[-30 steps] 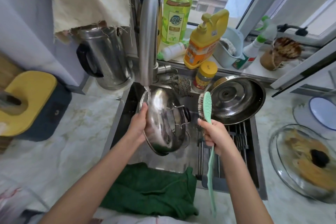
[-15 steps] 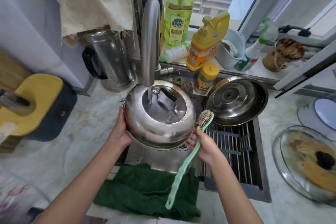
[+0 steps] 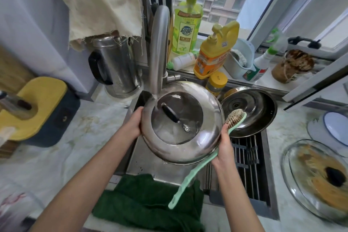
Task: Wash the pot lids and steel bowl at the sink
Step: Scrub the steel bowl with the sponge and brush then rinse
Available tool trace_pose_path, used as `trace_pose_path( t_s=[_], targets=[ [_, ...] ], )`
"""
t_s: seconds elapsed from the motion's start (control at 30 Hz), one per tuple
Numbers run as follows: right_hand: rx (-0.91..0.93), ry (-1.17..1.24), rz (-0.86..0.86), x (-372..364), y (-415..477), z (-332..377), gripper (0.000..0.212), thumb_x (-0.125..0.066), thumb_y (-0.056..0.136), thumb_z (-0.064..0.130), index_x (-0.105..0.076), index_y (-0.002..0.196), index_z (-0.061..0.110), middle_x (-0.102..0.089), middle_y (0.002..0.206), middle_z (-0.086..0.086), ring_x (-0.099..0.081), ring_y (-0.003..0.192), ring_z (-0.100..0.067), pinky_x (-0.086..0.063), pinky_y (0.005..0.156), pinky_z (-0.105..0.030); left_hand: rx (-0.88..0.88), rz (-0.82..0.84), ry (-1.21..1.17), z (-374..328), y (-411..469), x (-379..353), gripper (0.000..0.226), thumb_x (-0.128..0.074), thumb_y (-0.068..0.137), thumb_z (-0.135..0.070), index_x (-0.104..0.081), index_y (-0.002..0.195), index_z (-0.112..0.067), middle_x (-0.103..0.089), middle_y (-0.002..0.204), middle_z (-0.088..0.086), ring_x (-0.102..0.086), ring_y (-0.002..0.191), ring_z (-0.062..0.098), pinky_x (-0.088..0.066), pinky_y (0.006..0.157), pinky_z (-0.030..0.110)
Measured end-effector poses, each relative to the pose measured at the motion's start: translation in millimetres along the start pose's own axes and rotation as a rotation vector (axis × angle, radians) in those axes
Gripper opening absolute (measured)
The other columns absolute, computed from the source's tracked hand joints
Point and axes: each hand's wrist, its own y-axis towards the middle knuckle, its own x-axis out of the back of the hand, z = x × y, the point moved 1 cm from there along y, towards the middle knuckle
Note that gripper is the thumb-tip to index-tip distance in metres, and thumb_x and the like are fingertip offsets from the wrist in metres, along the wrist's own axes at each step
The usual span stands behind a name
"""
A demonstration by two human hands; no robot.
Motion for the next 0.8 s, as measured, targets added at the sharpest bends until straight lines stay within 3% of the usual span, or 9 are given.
trace_pose_path(
  t_s=[0.1,0.17,0.23,0.3,0.43,0.53,0.63,0.7,0.8],
  targets=[
    [0.109,-0.083,-0.058,-2.2,2.7,9.0,0.034,-0.044,0.098,0.042,-0.064,0.108,0.016,-0.073,0.099,-0.006,-0.071,0.089,-0.017,-0.056,0.072,-0.031,-0.063,-0.117,0.024,12.9,11.6,-23.3,0.037,-0.042,0.093,-0.018,-0.071,0.07,-0.011,-0.07,0.069,0.005,-0.065,0.076,0.022,-0.051,0.073,0.031],
    [0.153,-0.116,-0.094,-1.2,5.5,15.8,0.031,-0.045,0.099,0.04,-0.063,0.105,0.016,-0.072,0.099,-0.005,-0.071,0.087,-0.016,-0.055,0.072,-0.03,-0.199,-0.165,0.114,31.3,6.3,-36.4,0.035,-0.036,0.1,-0.017,-0.068,0.111,-0.01,-0.068,0.108,0.001,-0.061,0.109,0.019,-0.047,0.091,0.029],
    [0.13,-0.134,-0.104,1.7,9.2,20.7,0.031,-0.045,0.099,0.04,-0.064,0.104,0.016,-0.072,0.097,-0.005,-0.071,0.084,-0.015,-0.054,0.07,-0.031,-0.391,-0.135,0.322,50.2,-6.1,-41.9,0.041,-0.029,0.105,-0.014,-0.038,0.145,-0.009,-0.042,0.134,-0.009,-0.036,0.128,0.005,-0.028,0.104,0.018],
    [0.075,-0.153,-0.09,4.5,10.6,23.5,0.033,-0.045,0.098,0.041,-0.065,0.103,0.015,-0.074,0.092,-0.005,-0.071,0.083,-0.016,-0.053,0.069,-0.033,-0.473,-0.201,0.404,48.7,1.1,-36.2,0.039,-0.03,0.105,-0.016,-0.043,0.141,-0.012,-0.045,0.131,-0.006,-0.039,0.125,0.006,-0.03,0.103,0.02],
    [0.045,-0.305,-0.056,2.1,7.7,22.3,0.036,-0.047,0.098,0.04,-0.065,0.106,0.01,-0.074,0.096,-0.009,-0.071,0.086,-0.02,-0.054,0.076,-0.036,-0.375,-0.184,0.409,24.5,33.0,-26.4,0.033,-0.036,0.103,-0.019,-0.068,0.093,-0.019,-0.063,0.099,0.004,-0.059,0.099,0.023,-0.043,0.083,0.03],
    [0.111,-0.444,-0.059,-3.1,5.1,17.2,0.035,-0.049,0.099,0.036,-0.063,0.113,0.007,-0.072,0.102,-0.01,-0.07,0.093,-0.023,-0.055,0.08,-0.035,-0.414,0.073,0.654,21.3,36.7,-34.9,0.036,-0.032,0.105,-0.018,-0.047,0.138,-0.011,-0.048,0.122,0.004,-0.044,0.116,0.017,-0.036,0.094,0.018],
    [0.166,-0.54,-0.015,-14.2,5.1,20.9,0.029,-0.05,0.099,0.031,-0.064,0.109,0.008,-0.071,0.1,-0.008,-0.068,0.093,-0.022,-0.054,0.079,-0.032,-0.259,0.267,0.765,18.3,44.1,-25.1,0.047,-0.03,0.105,-0.036,-0.023,0.151,-0.029,-0.028,0.15,0.003,-0.026,0.138,0.016,-0.021,0.116,0.036],
    [0.227,-0.651,0.045,-27.5,6.4,22.0,0.023,-0.051,0.098,0.029,-0.064,0.094,0.01,-0.067,0.088,-0.005,-0.064,0.079,-0.018,-0.051,0.07,-0.026,-0.197,0.18,0.723,13.7,51.1,-18.2,0.055,-0.03,0.101,-0.049,-0.032,0.147,-0.019,-0.039,0.143,0.002,-0.033,0.136,0.018,-0.029,0.111,0.037],
    [0.327,-0.894,0.141,-55.7,5.7,5.8,0.026,-0.053,0.098,0.024,-0.059,0.077,0.009,-0.05,0.058,-0.001,-0.046,0.051,-0.013,-0.037,0.046,-0.02,-0.152,-0.272,0.225,16.9,48.3,-33.0,0.043,-0.032,0.102,-0.035,-0.055,0.121,-0.004,-0.057,0.093,0.008,-0.054,0.114,0.029,-0.045,0.079,0.028]
  ],
)
